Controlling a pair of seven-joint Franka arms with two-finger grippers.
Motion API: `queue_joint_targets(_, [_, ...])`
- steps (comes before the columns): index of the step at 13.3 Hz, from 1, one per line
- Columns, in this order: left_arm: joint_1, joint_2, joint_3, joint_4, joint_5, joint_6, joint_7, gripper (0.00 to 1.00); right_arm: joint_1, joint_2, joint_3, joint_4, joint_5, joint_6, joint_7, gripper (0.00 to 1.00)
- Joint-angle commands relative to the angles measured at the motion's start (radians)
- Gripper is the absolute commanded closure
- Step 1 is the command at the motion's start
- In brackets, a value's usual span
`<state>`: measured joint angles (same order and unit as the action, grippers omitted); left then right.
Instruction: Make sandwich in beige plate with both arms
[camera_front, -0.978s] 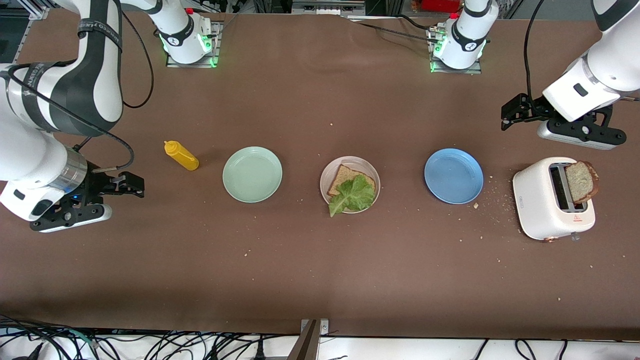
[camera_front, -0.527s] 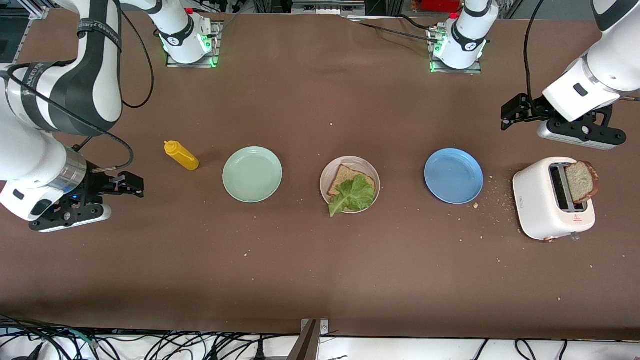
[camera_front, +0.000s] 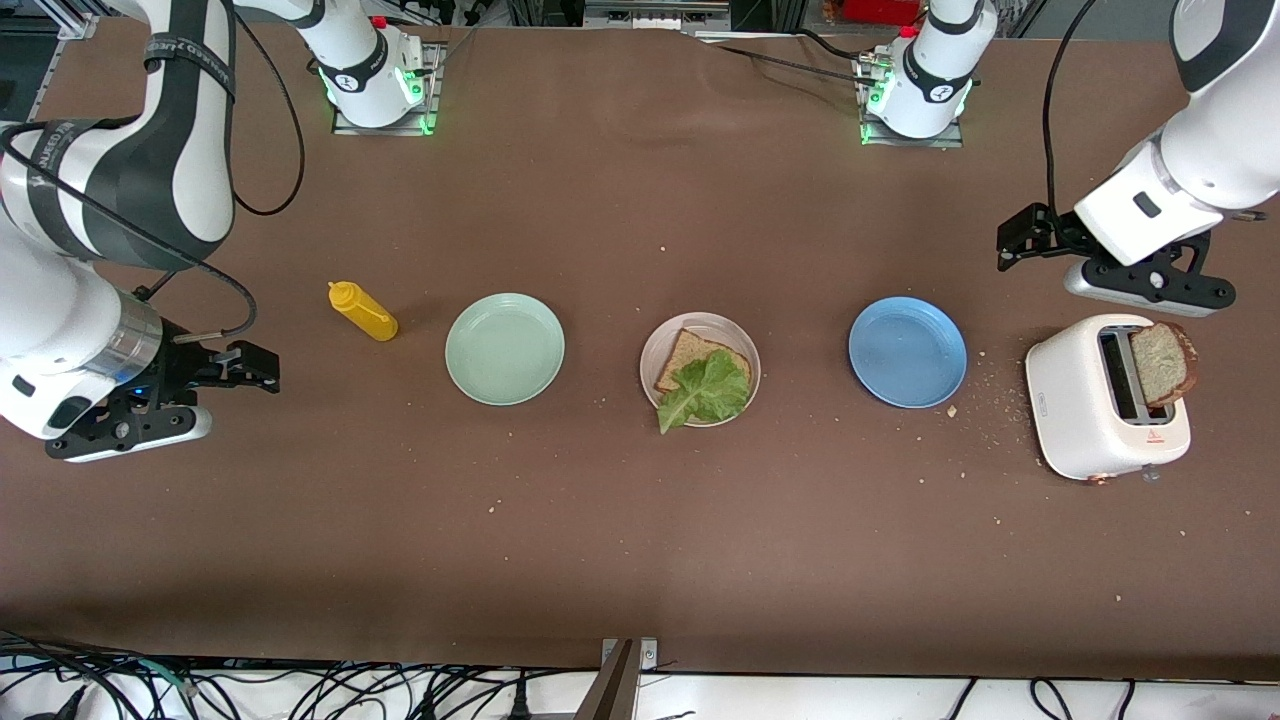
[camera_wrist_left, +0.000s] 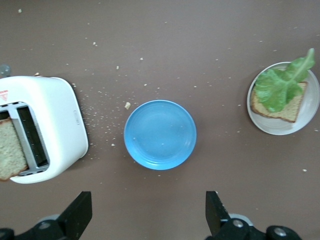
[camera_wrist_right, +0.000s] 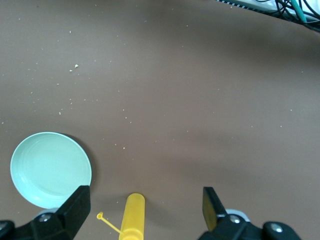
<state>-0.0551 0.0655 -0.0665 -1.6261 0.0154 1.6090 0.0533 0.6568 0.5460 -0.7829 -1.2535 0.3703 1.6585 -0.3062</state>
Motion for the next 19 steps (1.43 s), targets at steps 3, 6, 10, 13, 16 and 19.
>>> queue_joint_targets(3, [0.153, 0.204, 0.005, 0.12, 0.08, 0.015, 0.008, 0.0, -0.216, -0.106, 0.279, -0.024, -0.064, -0.028, 0.084, 0.01])
queue_joint_targets(6, [0.257, 0.296, 0.005, 0.14, 0.153, 0.099, 0.061, 0.0, -0.415, -0.17, 0.547, -0.047, -0.209, -0.025, 0.169, 0.01])
queue_joint_targets(10, [0.325, 0.344, 0.007, 0.135, 0.161, 0.124, 0.102, 0.0, -0.653, -0.29, 0.85, -0.213, -0.361, 0.094, 0.236, 0.01])
queue_joint_targets(13, [0.376, 0.385, 0.005, 0.132, 0.161, 0.126, 0.103, 0.0, -0.674, -0.342, 0.86, -0.3, -0.364, 0.149, 0.233, 0.01])
queue_joint_targets(16, [0.382, 0.418, 0.007, 0.129, 0.163, 0.124, 0.114, 0.07, -0.669, -0.328, 0.855, -0.294, -0.357, 0.158, 0.234, 0.0])
queue_joint_targets(19, [0.393, 0.419, 0.007, 0.13, 0.158, 0.115, 0.14, 0.91, -0.669, -0.324, 0.855, -0.293, -0.356, 0.156, 0.236, 0.0])
